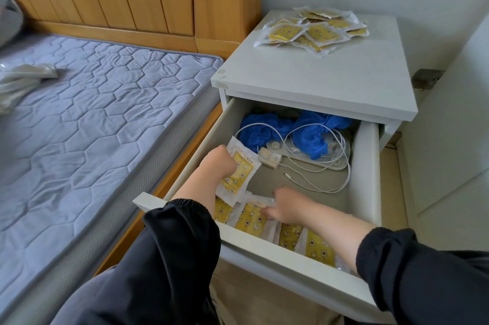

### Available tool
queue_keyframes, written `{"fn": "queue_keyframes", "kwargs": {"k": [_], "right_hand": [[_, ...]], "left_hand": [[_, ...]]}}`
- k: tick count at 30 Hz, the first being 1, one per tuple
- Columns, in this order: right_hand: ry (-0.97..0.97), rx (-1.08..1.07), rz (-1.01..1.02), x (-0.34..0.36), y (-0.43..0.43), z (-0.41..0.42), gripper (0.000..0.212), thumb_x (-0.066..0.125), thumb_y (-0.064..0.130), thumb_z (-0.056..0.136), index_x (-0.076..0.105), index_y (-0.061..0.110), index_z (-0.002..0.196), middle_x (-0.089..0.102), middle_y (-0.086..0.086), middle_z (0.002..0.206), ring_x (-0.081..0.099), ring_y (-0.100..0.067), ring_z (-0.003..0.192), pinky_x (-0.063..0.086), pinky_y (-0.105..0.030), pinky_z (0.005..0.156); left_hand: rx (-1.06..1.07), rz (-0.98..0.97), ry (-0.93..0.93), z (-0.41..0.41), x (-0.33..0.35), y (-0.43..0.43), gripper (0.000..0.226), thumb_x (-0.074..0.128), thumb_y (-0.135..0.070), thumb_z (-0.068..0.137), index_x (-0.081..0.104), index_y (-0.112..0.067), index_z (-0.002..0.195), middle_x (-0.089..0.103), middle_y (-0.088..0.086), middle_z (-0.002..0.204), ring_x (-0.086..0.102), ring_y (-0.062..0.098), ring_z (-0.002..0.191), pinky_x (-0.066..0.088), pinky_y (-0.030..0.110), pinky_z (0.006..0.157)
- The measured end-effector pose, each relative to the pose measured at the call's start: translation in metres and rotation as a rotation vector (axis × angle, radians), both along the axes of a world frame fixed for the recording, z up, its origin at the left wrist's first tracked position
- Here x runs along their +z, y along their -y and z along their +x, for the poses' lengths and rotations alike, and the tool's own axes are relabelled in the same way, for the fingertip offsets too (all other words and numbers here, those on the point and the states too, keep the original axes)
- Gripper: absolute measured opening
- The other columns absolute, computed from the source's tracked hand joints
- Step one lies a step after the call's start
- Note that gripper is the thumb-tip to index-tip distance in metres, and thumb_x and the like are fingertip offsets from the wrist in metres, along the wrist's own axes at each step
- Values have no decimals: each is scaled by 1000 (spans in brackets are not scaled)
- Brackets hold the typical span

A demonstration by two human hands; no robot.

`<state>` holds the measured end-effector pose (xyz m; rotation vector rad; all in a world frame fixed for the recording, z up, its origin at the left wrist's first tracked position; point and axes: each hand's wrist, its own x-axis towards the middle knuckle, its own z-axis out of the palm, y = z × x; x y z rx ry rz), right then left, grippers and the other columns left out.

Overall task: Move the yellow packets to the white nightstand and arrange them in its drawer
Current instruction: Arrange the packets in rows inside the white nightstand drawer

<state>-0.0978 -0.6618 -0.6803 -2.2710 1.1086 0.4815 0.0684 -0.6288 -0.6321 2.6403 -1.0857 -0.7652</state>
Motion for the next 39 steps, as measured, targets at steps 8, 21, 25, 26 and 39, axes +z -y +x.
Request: {"fn": "queue_keyframes", "kwargs": {"k": [8, 21, 25, 26, 39], "right_hand": [[641, -384, -34, 37, 28, -13, 58, 61, 34, 91, 40, 12, 140, 47, -5, 137, 49, -17, 117, 39, -25, 91], [698, -611, -83, 48, 55, -45, 4, 67, 12, 85, 64, 10, 84, 61, -1, 79, 58, -14, 73, 40, -23, 56], [814, -913, 49, 46, 65, -54, 10, 59, 10, 91, 62, 10, 100, 61, -3, 90, 57, -14, 81, 44, -23, 60], [837, -957, 140, 45, 66, -54, 12, 58, 9, 92, 62, 11, 104, 63, -5, 96, 59, -17, 87, 49, -28, 67], [-184, -145, -26, 28, 48, -30, 34, 58, 24, 89, 64, 6, 117, 62, -6, 100, 58, -20, 83, 46, -26, 70]], "left_hand": [[-233, -93, -261, -8, 1, 4, 38, 60, -14, 90, 51, -17, 127, 59, 6, 118, 59, 21, 105, 53, 38, 90], [-394, -144, -512, -25, -6, 6, 45, 74, -22, 82, 55, -22, 122, 65, -2, 117, 63, 17, 109, 51, 34, 95], [-637, 239, -171, -35, -30, 3, 94, 76, -42, 77, 20, -26, 151, 35, 0, 152, 36, 22, 138, 31, 40, 113], [-697, 283, -113, -38, -33, 3, 97, 75, -45, 77, 16, -27, 152, 29, -1, 155, 30, 22, 141, 27, 41, 115], [-903, 483, 73, -36, -35, 1, 80, 78, -37, 76, 36, -22, 143, 49, 3, 137, 46, 26, 125, 39, 39, 103]]}}
